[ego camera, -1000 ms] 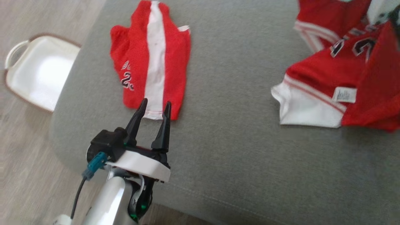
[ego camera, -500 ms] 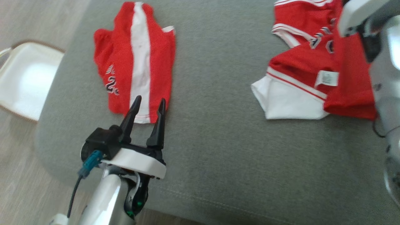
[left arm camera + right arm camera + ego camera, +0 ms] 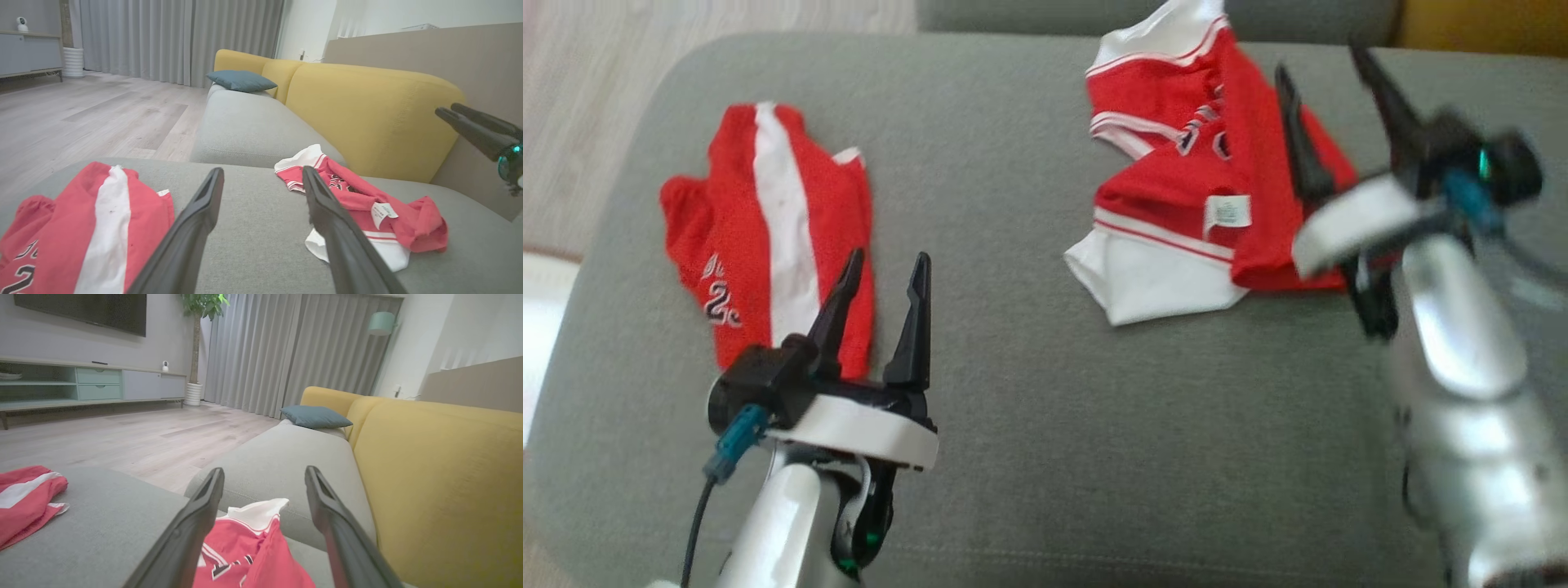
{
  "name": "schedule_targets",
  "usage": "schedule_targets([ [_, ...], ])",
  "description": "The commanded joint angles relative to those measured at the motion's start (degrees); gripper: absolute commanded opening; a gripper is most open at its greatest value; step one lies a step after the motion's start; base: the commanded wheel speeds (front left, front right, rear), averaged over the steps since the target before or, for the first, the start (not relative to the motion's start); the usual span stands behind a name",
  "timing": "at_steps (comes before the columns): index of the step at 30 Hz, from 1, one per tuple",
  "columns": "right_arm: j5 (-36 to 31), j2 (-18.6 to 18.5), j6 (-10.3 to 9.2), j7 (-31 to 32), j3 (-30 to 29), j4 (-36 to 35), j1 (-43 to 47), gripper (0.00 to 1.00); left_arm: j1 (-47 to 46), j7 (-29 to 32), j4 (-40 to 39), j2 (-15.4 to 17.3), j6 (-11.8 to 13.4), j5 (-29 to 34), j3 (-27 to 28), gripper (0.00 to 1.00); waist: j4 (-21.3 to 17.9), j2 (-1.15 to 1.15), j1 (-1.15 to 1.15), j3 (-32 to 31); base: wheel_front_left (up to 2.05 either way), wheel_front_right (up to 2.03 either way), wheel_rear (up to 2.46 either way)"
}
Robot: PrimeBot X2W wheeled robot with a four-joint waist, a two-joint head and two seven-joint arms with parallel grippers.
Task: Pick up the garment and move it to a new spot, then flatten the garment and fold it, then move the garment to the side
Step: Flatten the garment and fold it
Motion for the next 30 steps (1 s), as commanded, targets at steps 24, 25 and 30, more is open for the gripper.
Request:
schedule_targets([
  [24,2.0,4.6,-0.03,2.7,-3.3,-20.0,28.6,1.0,0.8,-0.3,-0.2,0.5,-0.8,1.0,1.2,1.0,-1.5,0.0,0.0,0.0,0.0,0.0,0.0],
  [25,2.9,4.6,-0.03,3.1,-3.1,-19.2,28.1,1.0,0.7,-0.3,-0.1,0.5,-0.8,0.9,1.0,1.0,-0.8,0.0,0.0,0.3,0.0,0.0,0.0],
  [30,9.6,4.6,-0.03,5.2,-3.7,-14.0,25.6,1.0,0.4,-0.3,0.4,0.5,-1.0,0.6,0.4,1.0,2.4,0.0,0.0,1.6,0.0,0.0,0.0],
])
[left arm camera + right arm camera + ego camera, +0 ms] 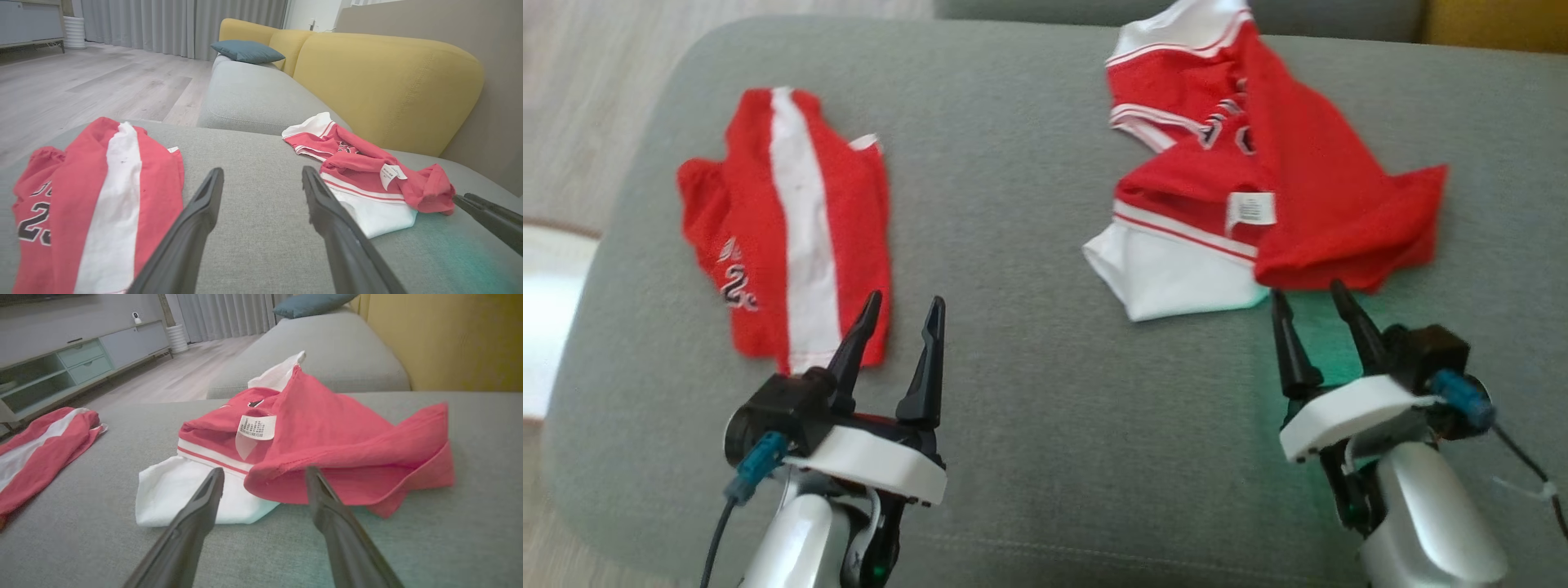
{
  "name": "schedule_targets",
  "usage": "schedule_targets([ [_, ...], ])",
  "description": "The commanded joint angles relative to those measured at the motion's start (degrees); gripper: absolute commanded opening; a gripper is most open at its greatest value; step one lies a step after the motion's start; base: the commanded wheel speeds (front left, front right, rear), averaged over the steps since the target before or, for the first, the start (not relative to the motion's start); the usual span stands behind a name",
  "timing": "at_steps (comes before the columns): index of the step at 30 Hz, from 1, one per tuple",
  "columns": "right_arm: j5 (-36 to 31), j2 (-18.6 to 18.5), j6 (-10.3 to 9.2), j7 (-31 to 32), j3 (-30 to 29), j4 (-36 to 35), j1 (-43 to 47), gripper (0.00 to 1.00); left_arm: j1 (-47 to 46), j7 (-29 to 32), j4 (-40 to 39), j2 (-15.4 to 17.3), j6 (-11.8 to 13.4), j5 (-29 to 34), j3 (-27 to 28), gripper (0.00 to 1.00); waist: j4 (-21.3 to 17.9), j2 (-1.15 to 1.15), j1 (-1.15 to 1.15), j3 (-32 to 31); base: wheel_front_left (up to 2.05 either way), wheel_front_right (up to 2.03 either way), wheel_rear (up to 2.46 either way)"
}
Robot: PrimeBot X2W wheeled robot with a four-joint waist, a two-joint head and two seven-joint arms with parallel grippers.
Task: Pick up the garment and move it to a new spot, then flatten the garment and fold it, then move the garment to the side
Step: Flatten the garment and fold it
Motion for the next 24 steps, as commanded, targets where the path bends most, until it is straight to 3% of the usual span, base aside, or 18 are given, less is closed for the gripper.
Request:
schedule_targets([
  [1,1.0,0.1,-0.03,0.0,0.9,-1.0,-2.1,1.0,-3.0,-0.3,-1.5,0.4,0.0,0.1,1.4,1.0,1.6,0.0,0.0,0.9,0.0,0.0,0.0],
  [13,6.4,0.1,-0.03,-1.1,-1.5,11.0,-9.8,1.0,-3.4,-0.3,-1.3,0.4,0.0,0.0,1.6,1.0,6.2,0.0,0.0,2.7,0.0,0.0,0.0],
  [14,6.5,0.1,-0.03,-1.7,-1.5,12.2,-10.8,0.0,-3.2,-0.3,-1.3,0.4,0.1,0.0,1.6,1.0,6.2,0.0,0.0,2.8,0.0,0.0,0.0],
  [19,6.3,0.1,-0.03,-3.6,-1.3,13.6,-12.7,0.0,-3.0,-0.3,-1.2,0.4,0.2,0.1,1.6,1.0,4.7,0.0,0.0,2.4,0.0,0.0,0.0],
  [24,5.4,0.1,-0.03,-4.9,-1.3,10.2,-12.9,0.0,-2.8,-0.3,-1.3,0.4,0.4,0.3,2.2,1.0,1.9,0.0,0.0,0.9,0.0,0.0,0.0],
])
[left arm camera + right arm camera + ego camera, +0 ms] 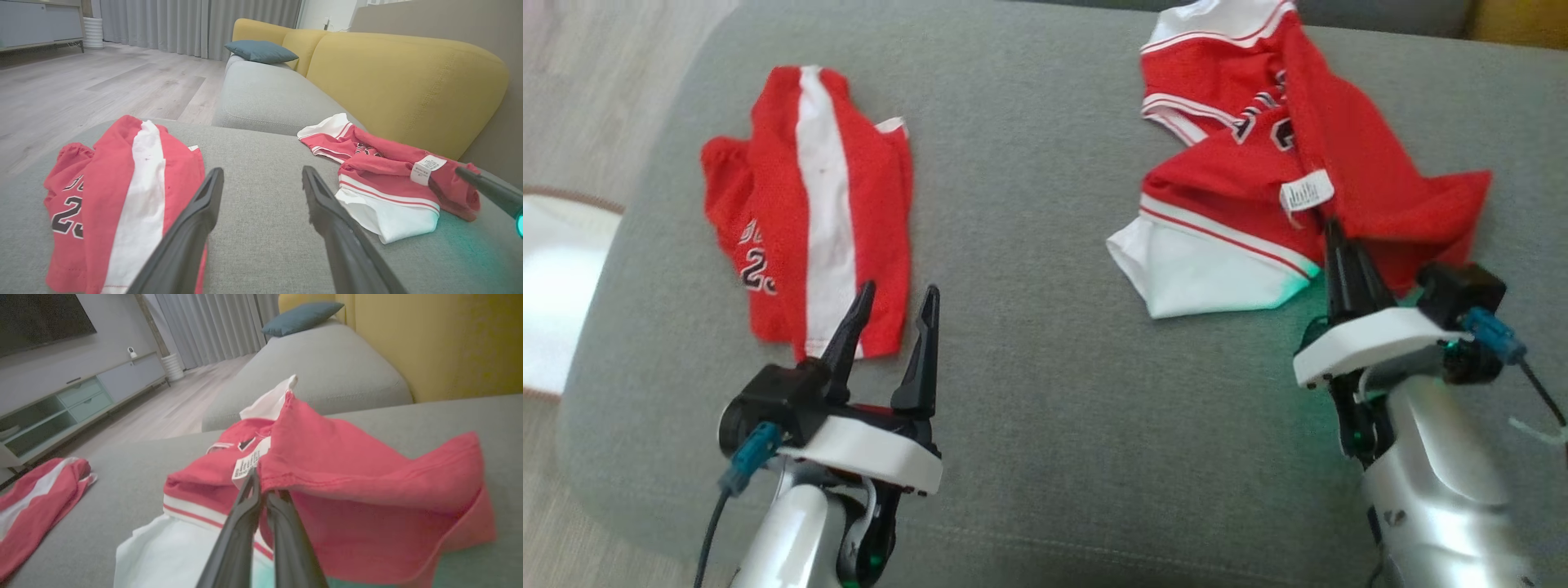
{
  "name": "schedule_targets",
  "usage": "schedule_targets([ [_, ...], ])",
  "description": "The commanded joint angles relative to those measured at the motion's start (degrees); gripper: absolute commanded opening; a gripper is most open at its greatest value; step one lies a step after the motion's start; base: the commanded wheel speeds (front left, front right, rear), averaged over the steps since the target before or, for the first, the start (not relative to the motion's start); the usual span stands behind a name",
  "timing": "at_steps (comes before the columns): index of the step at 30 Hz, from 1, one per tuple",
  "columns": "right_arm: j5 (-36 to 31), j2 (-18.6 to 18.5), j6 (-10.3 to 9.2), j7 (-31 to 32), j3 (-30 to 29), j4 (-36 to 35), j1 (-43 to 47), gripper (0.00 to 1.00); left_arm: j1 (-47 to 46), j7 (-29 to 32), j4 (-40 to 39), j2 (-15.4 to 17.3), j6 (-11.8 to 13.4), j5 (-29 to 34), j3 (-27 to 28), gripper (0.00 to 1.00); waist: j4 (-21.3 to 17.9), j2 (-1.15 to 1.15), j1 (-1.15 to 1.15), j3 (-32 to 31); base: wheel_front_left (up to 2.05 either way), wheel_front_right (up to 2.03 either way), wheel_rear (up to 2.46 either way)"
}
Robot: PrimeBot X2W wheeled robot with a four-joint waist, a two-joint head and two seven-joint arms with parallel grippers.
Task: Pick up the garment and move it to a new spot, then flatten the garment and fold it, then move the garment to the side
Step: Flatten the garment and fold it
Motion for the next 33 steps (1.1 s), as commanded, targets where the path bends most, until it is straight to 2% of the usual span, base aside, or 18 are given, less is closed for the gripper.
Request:
schedule_targets([
  [1,-0.7,0.2,-0.03,-0.8,1.6,-3.9,-1.5,0.0,-1.5,-0.3,-1.7,0.4,0.3,0.3,2.0,1.0,-2.0,0.0,0.0,-1.2,0.0,0.0,0.0],
  [6,-4.0,0.1,-0.03,1.6,0.1,-11.0,-1.1,0.0,-1.1,-0.3,-1.8,0.4,0.4,0.2,1.7,1.0,-4.4,0.0,0.0,-2.1,0.0,0.0,0.0],
  [10,-5.9,-1.5,-0.03,7.1,-4.1,-18.5,-2.2,0.0,-1.3,-0.3,-2.1,0.4,0.6,0.0,1.4,1.0,-4.5,0.0,0.0,-1.8,0.0,0.0,0.0],
  [11,-5.9,-1.5,-0.03,7.1,-4.1,-18.5,-2.2,0.0,-1.3,-0.3,-2.1,0.4,0.6,0.0,1.4,1.0,-4.5,0.0,0.0,-1.8,0.0,0.0,0.0],
  [13,-7.2,-4.5,-0.03,12.2,-7.1,-23.2,-4.7,0.0,-1.5,-0.3,-2.4,0.4,0.6,-0.5,1.1,1.0,-3.9,0.0,0.0,-0.8,0.0,0.0,0.0],
  [16,-8.1,-7.9,-0.03,17.1,-9.7,-25.3,-8.8,0.0,-1.9,-0.3,-2.3,0.4,0.3,-0.8,0.7,1.0,-2.5,0.0,0.0,0.7,0.0,0.0,0.0],
  [19,-9.3,-11.5,-0.03,20.9,-12.0,-24.9,-13.9,0.0,-2.7,-0.3,-2.2,0.4,0.2,-1.2,0.2,1.0,-0.4,0.0,0.0,2.6,0.0,0.0,0.0],
  [23,-13.0,-17.4,-0.03,23.3,-14.8,-20.9,-21.4,0.0,-3.9,-0.3,-2.1,0.4,-0.1,-1.7,-0.3,1.0,2.7,0.0,0.0,5.1,0.0,0.0,0.0],
  [26,-17.5,-21.8,-0.03,22.7,-15.6,-16.0,-27.5,0.0,-4.7,-0.3,-1.9,0.4,-0.2,-2.0,-0.6,1.0,4.6,0.0,0.0,6.7,0.0,0.0,0.0],
  [29,-21.4,-23.4,-0.03,21.3,-18.0,-10.4,-33.7,0.0,-5.2,-0.3,-1.8,0.4,-0.3,-2.3,-0.7,1.0,5.8,0.0,0.0,7.8,0.0,0.0,0.0],
  [30,-23.2,-23.5,-0.03,20.4,-18.9,-8.9,-35.3,0.46,-5.3,-0.3,-1.8,0.4,-0.4,-2.4,-0.7,1.0,5.9,0.0,0.0,8.1,0.0,0.0,0.0],
  [31,-24.7,-23.2,-0.03,19.5,-20.0,-7.5,-36.7,1.0,-5.4,-0.3,-1.8,0.4,-0.4,-2.4,-0.6,1.0,6.1,0.0,0.0,8.3,0.0,0.0,0.0],
  [33,-27.3,-23.0,-0.03,17.7,-21.6,-4.2,-39.1,1.0,-5.6,-0.3,-1.8,0.4,-0.4,-2.5,-0.6,1.0,6.1,0.0,0.0,8.6,0.0,0.0,0.0],
])
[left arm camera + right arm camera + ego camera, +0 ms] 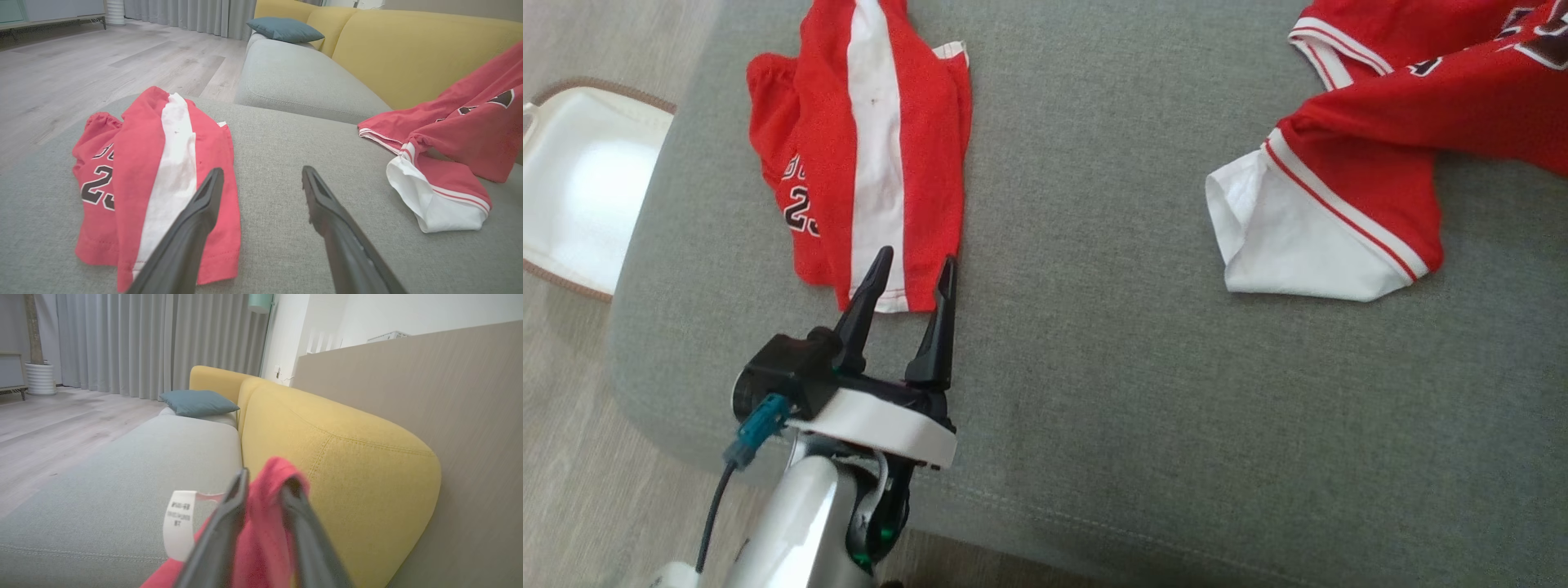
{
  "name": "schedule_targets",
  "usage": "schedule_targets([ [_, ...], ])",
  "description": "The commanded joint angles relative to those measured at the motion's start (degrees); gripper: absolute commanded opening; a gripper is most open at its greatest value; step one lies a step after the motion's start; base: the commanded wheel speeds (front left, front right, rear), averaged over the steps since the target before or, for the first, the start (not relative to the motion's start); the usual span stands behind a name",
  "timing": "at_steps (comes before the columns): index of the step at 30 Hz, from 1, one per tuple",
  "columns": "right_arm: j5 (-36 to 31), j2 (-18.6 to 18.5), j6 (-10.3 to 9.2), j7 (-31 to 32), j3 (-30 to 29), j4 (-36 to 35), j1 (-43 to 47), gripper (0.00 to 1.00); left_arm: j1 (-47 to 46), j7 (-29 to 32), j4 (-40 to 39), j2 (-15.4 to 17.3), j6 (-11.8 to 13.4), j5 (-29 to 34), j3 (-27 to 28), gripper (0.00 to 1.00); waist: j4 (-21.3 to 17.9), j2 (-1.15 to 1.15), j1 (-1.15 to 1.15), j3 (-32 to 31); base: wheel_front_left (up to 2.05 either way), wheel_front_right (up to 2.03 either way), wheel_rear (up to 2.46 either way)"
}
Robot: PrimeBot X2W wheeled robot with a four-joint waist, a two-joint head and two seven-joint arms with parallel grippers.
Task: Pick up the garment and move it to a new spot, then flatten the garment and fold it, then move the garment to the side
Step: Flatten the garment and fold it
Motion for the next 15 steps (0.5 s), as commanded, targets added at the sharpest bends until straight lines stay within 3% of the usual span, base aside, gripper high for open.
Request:
schedule_targets([
  [1,-1.3,0.4,-0.03,-1.5,-0.4,-0.7,-1.9,1.0,-2.2,-0.3,-1.5,0.5,-0.2,-0.4,1.5,1.0,0.1,0.0,0.0,0.3,0.0,0.0,0.0],
  [6,-3.9,4.8,-0.03,-5.5,-2.1,3.9,-1.7,1.0,-2.2,-0.3,-1.4,0.5,0.0,-0.3,1.7,1.0,-1.5,0.0,0.0,-0.4,0.0,0.0,0.0],
  [15,1.2,10.7,-0.03,-13.4,2.5,8.7,4.6,1.0,-1.5,-0.3,-1.4,0.5,0.0,1.2,3.0,1.0,-7.2,0.0,0.0,-4.5,0.0,0.0,0.0],
])
